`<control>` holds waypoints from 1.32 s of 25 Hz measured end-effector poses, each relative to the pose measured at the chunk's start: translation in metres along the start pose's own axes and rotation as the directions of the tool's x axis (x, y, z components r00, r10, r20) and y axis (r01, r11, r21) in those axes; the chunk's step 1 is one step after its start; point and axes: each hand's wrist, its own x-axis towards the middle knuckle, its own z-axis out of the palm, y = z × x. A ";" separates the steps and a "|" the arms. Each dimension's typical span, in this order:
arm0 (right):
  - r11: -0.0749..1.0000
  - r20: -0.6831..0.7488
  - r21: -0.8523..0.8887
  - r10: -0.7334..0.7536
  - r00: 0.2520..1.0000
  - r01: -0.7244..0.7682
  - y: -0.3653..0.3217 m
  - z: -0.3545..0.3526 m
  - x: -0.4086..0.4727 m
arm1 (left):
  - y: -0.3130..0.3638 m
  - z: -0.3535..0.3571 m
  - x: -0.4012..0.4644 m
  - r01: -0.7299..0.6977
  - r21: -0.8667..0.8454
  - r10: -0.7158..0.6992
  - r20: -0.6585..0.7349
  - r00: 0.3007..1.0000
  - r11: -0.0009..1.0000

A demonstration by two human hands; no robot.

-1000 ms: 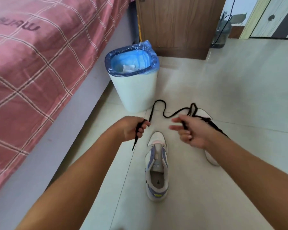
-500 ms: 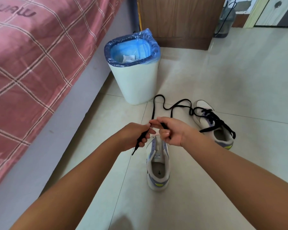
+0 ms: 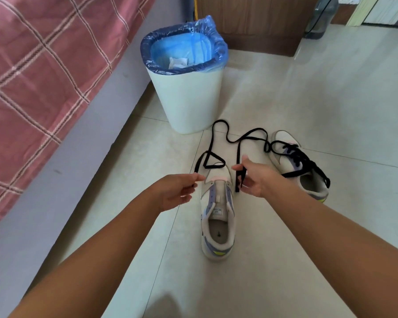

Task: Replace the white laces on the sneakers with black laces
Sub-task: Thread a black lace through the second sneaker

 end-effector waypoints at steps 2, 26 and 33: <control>0.991 -0.103 -0.128 0.018 0.995 -0.031 0.014 -0.005 0.008 | -0.003 0.003 0.016 -0.075 -0.058 0.069 -0.104 0.992 0.996; 0.938 -0.067 -0.007 -0.345 0.936 0.345 0.036 -0.007 0.013 | -0.014 0.014 0.048 -0.298 0.524 0.413 -0.115 0.904 0.798; 0.931 -0.028 -0.065 -0.361 0.932 0.359 0.037 -0.010 0.013 | -0.020 0.018 0.050 -0.304 0.567 0.442 -0.120 0.889 0.765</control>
